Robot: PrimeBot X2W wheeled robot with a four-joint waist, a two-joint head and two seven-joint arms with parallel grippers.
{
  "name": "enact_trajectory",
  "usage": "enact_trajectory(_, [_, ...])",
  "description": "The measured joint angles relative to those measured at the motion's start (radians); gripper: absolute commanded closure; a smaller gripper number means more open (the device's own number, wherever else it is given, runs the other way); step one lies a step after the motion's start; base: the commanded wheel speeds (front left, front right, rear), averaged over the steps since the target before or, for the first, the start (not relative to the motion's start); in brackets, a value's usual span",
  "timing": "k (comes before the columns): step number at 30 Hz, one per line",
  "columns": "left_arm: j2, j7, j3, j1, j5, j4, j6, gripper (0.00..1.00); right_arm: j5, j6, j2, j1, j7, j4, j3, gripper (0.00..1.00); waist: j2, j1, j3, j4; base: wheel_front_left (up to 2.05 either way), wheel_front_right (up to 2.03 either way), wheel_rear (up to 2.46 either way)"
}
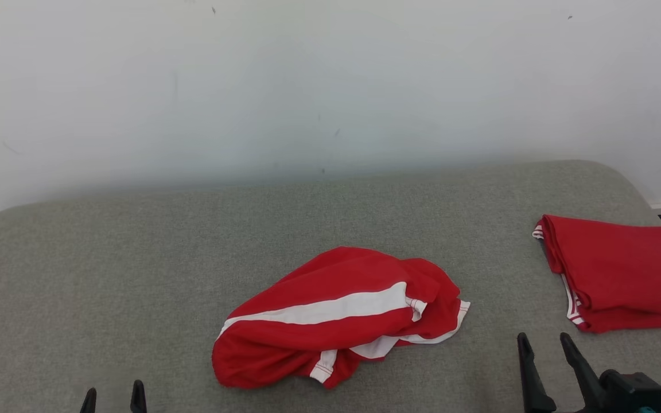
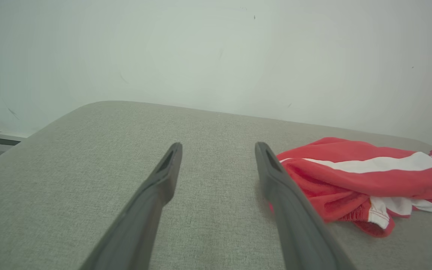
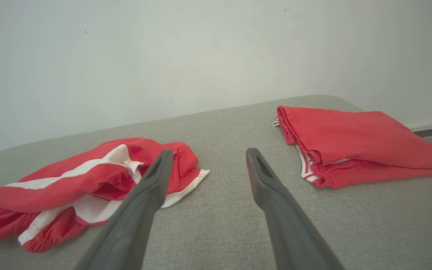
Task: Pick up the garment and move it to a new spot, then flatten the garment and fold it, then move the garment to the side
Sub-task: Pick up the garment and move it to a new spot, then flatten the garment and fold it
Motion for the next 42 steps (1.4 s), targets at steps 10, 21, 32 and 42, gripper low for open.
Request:
enact_trajectory(10, [-0.031, 0.000, 0.094, 0.049, 0.059, -0.006, -0.094, 0.00, 0.000, 0.000, 0.001, 0.005, 0.021, 0.001, 0.052, 0.00, 0.0000, 0.0000, -0.005, 0.026, 0.00, 0.00, 0.00])
enact_trajectory(21, [-0.064, 0.000, 0.085, 0.057, 0.104, 0.027, -0.119, 0.00, 0.003, 0.000, 0.000, 0.014, 0.023, -0.002, 0.056, 0.00, 0.0000, 0.0000, -0.002, 0.029, 0.00, 0.00, 0.00])
enact_trajectory(32, [-0.071, 0.000, 0.076, 0.054, 0.117, 0.041, -0.125, 0.00, 0.009, 0.000, 0.000, 0.011, 0.020, 0.008, 0.060, 0.00, 0.0001, 0.0000, -0.001, 0.023, 0.00, 0.00, 0.00])
enact_trajectory(42, [-0.079, 0.028, 0.017, 0.040, 0.108, 0.034, -0.138, 0.00, 0.008, 0.000, 0.000, 0.009, 0.019, -0.002, 0.053, 0.00, 0.0000, 0.0001, 0.010, 0.025, 0.00, 0.00, 0.00])
